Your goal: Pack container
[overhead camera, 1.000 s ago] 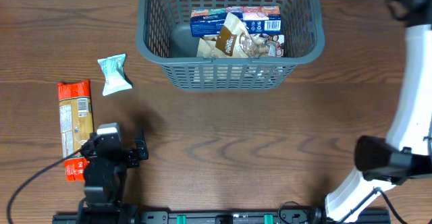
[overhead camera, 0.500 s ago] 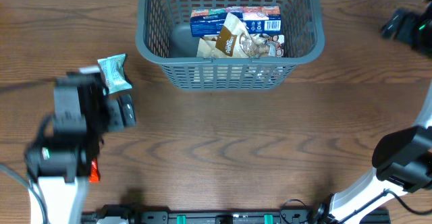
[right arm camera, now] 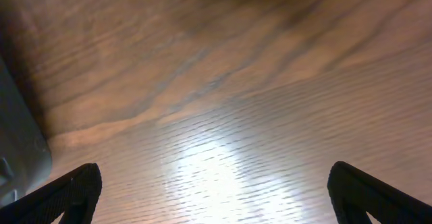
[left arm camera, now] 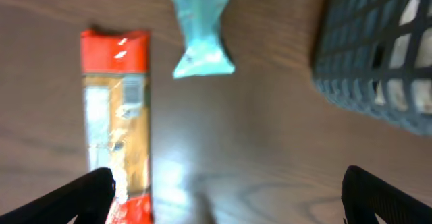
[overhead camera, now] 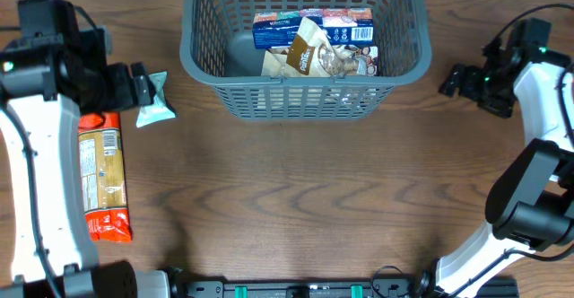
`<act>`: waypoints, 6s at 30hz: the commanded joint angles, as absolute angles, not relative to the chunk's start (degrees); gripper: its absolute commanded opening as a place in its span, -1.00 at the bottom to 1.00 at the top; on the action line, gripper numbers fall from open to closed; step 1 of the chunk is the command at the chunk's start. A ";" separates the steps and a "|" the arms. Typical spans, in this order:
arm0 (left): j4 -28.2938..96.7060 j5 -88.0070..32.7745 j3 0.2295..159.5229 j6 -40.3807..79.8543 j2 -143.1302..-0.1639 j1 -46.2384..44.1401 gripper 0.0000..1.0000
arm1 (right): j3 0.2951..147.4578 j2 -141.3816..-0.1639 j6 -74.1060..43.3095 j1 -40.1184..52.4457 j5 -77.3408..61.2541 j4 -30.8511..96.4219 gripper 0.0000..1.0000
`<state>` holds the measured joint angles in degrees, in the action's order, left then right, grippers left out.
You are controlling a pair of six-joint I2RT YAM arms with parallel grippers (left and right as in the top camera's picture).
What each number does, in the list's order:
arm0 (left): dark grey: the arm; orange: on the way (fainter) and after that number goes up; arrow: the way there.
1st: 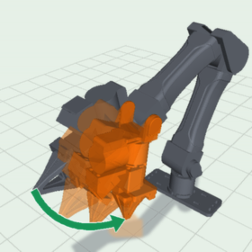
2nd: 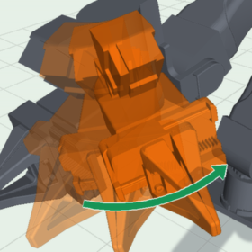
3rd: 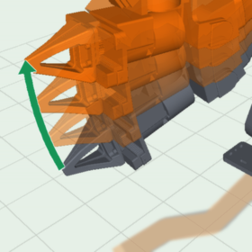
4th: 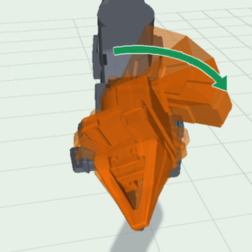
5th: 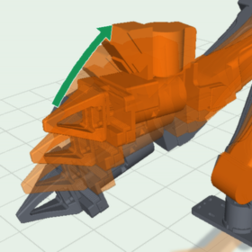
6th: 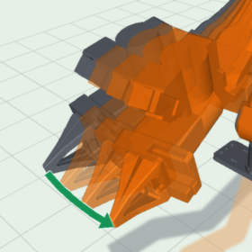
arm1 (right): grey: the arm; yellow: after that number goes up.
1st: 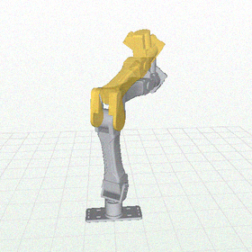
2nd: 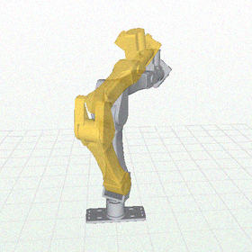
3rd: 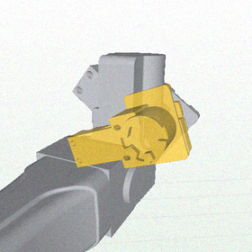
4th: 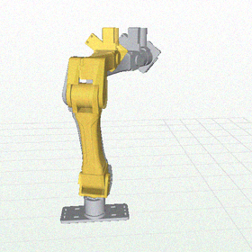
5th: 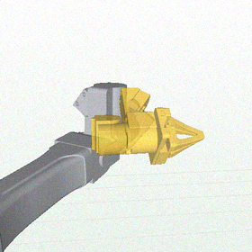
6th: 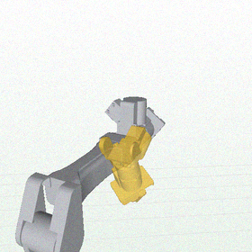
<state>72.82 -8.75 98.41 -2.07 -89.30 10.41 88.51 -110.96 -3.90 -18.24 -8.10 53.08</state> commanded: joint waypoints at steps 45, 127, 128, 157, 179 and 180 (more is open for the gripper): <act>54.70 -5.28 99.59 -1.21 -124.64 10.74 0.97 | 82.32 -111.02 -0.56 -22.31 -5.37 46.89 0.99; 35.00 -5.52 99.35 -65.67 -98.61 -19.97 -0.80 | 82.32 -111.02 -0.19 -22.31 -6.26 46.65 0.98; 35.00 -5.52 99.35 -67.22 -99.90 -19.94 -0.73 | 82.32 -111.02 -0.19 -22.31 -6.42 46.65 0.99; 35.94 -5.26 99.35 -50.85 -82.81 -8.08 0.43 | 82.32 -111.02 -0.16 -22.31 -7.88 47.05 0.98; 70.67 0.99 93.25 -18.55 -82.63 26.76 0.97 | 82.32 -111.02 -0.14 -22.31 -7.97 46.59 0.98; 69.76 0.25 91.48 -17.50 -82.76 28.32 0.97 | 82.32 -111.02 -0.16 -22.31 -7.97 46.50 0.98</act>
